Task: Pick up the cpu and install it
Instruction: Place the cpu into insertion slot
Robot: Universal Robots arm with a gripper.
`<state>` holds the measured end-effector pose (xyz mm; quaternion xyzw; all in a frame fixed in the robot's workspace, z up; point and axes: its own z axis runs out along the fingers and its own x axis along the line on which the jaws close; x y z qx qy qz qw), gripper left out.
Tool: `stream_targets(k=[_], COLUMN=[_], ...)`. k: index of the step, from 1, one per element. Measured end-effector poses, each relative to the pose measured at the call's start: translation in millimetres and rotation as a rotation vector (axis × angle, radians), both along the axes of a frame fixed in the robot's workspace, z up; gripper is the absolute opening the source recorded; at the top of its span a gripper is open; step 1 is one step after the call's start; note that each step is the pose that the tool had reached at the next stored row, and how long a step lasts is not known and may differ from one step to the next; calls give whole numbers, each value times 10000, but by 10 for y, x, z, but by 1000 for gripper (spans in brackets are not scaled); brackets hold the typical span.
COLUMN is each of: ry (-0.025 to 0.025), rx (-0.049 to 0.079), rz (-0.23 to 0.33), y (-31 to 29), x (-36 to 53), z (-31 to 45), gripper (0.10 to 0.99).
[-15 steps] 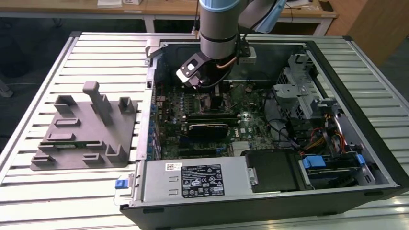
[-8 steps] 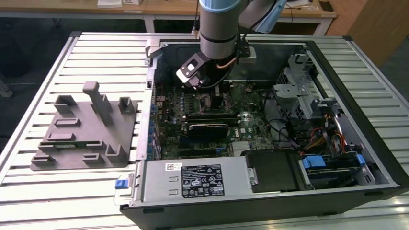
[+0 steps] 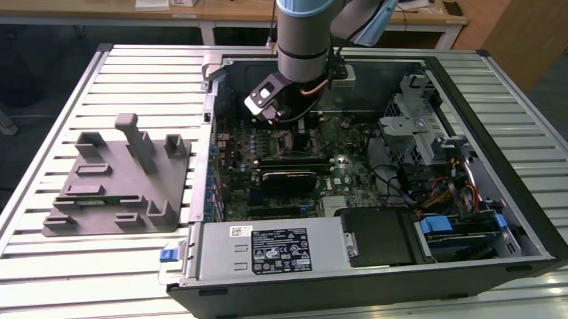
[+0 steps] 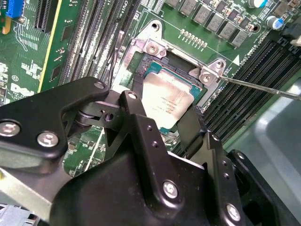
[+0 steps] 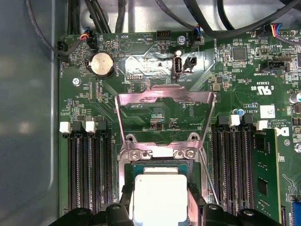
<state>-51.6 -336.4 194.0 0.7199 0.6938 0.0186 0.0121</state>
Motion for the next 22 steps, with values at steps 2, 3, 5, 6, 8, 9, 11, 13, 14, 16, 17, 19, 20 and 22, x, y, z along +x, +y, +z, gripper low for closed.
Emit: stream_targets(k=[2, 3, 5, 6, 8, 9, 11, 13, 14, 16, 17, 19, 20, 22], ry=[1, 1, 3, 2, 1, 1, 0, 0, 0, 0, 1, 2, 2, 1], rx=[-2, -3, -4, -3, -1, 0, 0, 0, 1, -1, -2, -4, -4, -2], rz=[18, 31, 51, 54, 55, 56, 56, 57, 56, 56, 56, 57, 57, 56], y=[0, 0, -1, 0, 0, 0, 0, -1, -1, -2, -2, -2, -2, -2], x=[0, 0, -1, 0, 0, 0, 0, 0, 0, 0, 0, 0, 0, 0], z=[-2, -5, -9, -9, -10, -10, -11, -11, -11, -12, -13, -16, -16, -17], gripper=[537, 537, 537, 537, 537, 537, 537, 537, 537, 537, 537, 537, 537, 537])
